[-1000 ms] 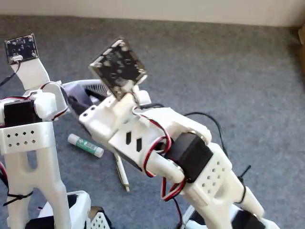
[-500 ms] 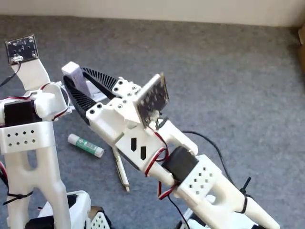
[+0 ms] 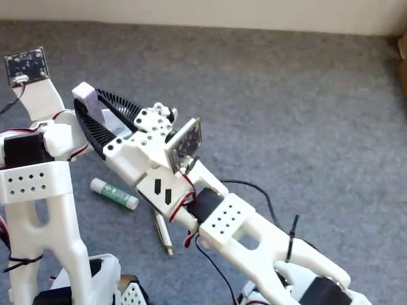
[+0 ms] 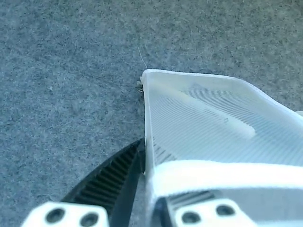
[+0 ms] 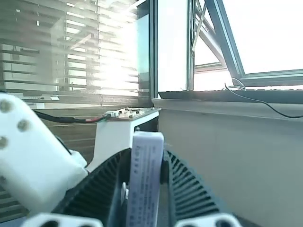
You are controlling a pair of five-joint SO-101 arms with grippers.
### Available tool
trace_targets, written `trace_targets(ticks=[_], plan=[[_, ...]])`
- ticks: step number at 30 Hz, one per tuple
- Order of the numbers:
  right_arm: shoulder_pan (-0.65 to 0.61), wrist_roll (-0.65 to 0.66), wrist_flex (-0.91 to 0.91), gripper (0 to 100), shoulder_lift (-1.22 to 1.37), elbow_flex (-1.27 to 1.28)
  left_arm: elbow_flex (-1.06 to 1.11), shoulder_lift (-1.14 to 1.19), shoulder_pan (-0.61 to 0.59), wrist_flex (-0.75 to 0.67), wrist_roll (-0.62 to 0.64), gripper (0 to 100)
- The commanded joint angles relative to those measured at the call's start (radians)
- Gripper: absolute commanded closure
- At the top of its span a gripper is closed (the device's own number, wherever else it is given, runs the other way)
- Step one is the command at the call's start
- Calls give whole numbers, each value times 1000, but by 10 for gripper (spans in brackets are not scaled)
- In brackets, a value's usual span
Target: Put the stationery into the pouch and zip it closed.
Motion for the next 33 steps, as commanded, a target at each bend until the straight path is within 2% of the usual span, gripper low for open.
trace_targets(ticks=[1,11,16,18,24,33], plan=[[31,0,-56,995,19,-10,1,-4,-38,-5,9,970],[38,3,-58,995,127,-10,1,-2,-76,-5,11,970],[27,210,-58,989,177,-13,1,-1,-81,-5,11,970],[5,267,-58,950,186,-10,1,-1,-81,-5,11,970],[-25,272,-56,769,185,24,1,1,-82,-5,11,970],[-24,269,-50,766,111,33,1,2,-82,-5,11,970]])
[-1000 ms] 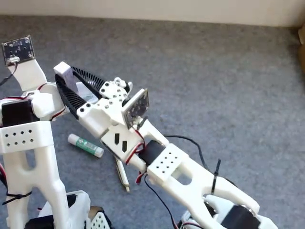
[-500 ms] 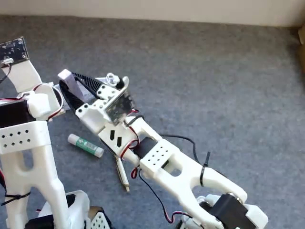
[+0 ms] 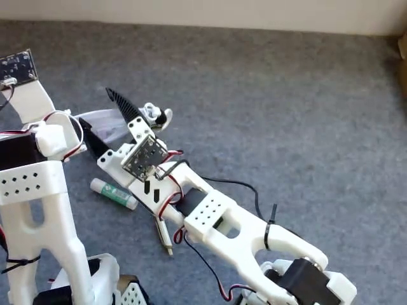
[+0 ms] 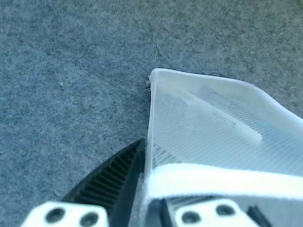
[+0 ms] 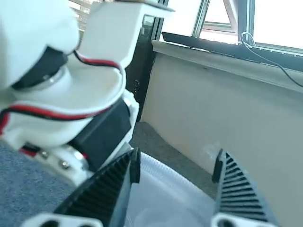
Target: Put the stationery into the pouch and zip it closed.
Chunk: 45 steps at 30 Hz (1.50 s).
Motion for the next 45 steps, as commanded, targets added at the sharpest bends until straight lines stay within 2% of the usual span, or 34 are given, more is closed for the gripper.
trace_targets(ticks=[1,7,12,17,22,25,31,45], plan=[[-15,9,-12,766,-102,-4,-1,1,-21,-5,11,970],[-16,-11,280,766,-222,-16,-1,-4,-85,-5,11,970],[-22,-91,565,767,-269,-134,-24,-5,-262,-25,57,970],[-101,-86,886,767,-266,-260,-25,-7,-392,-48,75,971],[-168,-84,1066,767,-266,-329,-24,-7,-458,-48,118,972],[-189,-54,1141,767,-254,-360,-22,-7,-499,-51,130,971],[-194,-26,1247,767,-91,-446,12,-7,-504,-78,132,970],[-134,-28,1259,767,460,-707,44,-7,-522,-92,132,970]])
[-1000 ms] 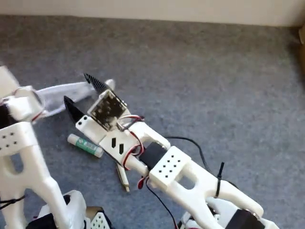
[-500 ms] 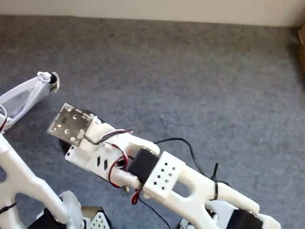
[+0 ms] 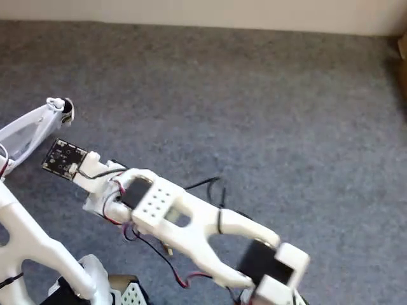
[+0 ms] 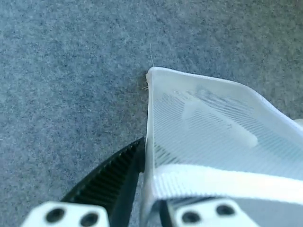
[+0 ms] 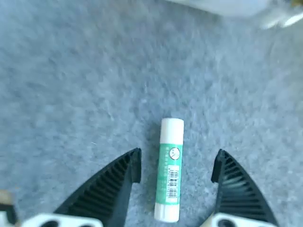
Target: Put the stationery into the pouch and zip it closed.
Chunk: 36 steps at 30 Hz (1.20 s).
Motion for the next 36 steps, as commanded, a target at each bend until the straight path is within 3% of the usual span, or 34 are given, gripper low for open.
trace_targets(ticks=[1,10,21,30,36], plan=[[27,9,4,767,87,-124,1,-5,-10,-23,12,970],[90,9,41,767,351,-303,1,-5,-10,-23,12,970],[77,9,438,769,544,-634,2,-5,-10,-23,12,970],[79,14,667,980,725,-946,2,-4,-8,-23,11,970],[84,11,819,994,785,-1135,2,-4,-8,-23,8,970]])
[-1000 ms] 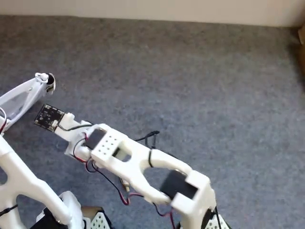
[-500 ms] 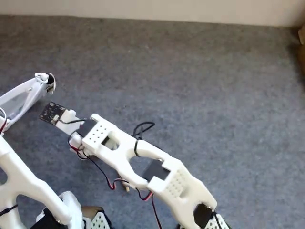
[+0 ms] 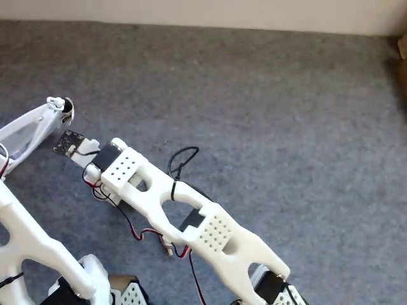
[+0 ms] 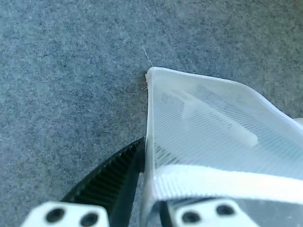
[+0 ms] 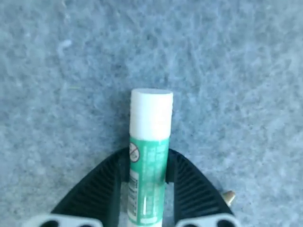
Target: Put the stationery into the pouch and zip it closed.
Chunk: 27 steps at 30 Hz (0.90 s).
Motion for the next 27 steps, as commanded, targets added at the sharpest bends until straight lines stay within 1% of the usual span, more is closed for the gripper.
trace_targets(ticks=[1,7,12,21,27], plan=[[8,8,110,994,-8,-137,1,-4,-8,-20,8,970],[12,11,254,994,-7,-286,1,-4,-8,-20,8,969],[12,12,329,994,-8,-432,13,-4,31,-26,6,969],[74,9,335,994,-15,-573,21,-4,56,-35,5,969],[108,5,337,994,-16,-673,25,-4,108,-48,5,969]])
